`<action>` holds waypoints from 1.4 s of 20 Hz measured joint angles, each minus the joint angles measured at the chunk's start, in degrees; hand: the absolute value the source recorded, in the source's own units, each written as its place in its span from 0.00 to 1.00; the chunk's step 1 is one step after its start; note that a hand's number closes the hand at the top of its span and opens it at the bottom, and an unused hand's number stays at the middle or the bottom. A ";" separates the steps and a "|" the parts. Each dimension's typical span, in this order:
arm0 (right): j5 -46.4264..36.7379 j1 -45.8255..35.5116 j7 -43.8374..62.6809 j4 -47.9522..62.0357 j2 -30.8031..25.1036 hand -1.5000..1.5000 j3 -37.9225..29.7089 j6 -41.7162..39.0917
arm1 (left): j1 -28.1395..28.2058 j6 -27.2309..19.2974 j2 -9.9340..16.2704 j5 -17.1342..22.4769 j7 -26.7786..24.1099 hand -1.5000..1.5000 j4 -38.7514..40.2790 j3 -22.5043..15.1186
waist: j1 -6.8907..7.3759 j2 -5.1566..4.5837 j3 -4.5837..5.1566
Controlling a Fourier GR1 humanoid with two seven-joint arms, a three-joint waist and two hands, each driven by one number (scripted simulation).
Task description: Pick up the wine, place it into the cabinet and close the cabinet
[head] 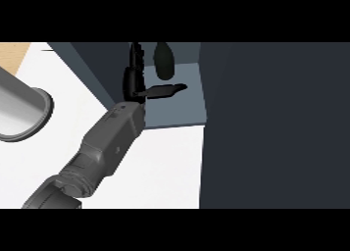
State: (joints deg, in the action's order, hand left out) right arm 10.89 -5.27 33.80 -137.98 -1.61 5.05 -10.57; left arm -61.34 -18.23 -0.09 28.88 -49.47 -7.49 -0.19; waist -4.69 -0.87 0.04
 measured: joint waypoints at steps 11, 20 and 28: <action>-0.28 -0.98 0.70 0.10 -0.11 0.00 0.08 1.09 | 6.72 1.11 0.08 9.34 0.40 0.00 -8.02 -9.54 | 0.65 0.57 -0.03; -0.87 -1.25 2.10 -0.67 -0.62 0.00 0.16 2.87 | 18.68 -9.02 0.09 18.47 2.63 0.00 -26.51 -26.90 | 2.55 0.96 -0.02; -1.08 -0.11 1.49 -0.88 -1.94 0.00 -2.71 2.88 | 29.39 -20.05 0.13 16.56 5.26 0.00 -45.40 -37.47 | 4.32 1.16 -0.06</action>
State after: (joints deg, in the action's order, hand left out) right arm 9.81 -5.38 35.28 -138.87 -3.56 2.35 -7.69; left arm -31.95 -38.28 0.04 45.43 -44.21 -52.89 -37.67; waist -0.37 0.29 -0.02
